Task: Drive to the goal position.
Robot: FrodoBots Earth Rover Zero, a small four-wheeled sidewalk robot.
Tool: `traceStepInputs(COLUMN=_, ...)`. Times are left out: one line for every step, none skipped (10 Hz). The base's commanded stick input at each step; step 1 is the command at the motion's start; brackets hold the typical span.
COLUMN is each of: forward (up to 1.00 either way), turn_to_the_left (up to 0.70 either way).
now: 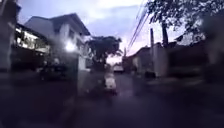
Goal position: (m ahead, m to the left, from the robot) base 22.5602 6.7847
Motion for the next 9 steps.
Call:
traceStepInputs(forward=0.7, turn_to_the_left=0.0)
traceStepInputs(forward=0.7, turn_to_the_left=0.0)
traceStepInputs(forward=0.7, turn_to_the_left=0.0)
traceStepInputs(forward=0.7, turn_to_the_left=0.0)
traceStepInputs(forward=0.7, turn_to_the_left=0.0)
traceStepInputs(forward=0.7, turn_to_the_left=0.0)
traceStepInputs(forward=0.7, turn_to_the_left=0.0)
traceStepInputs(forward=0.7, turn_to_the_left=0.0)
traceStepInputs(forward=0.7, turn_to_the_left=0.0)
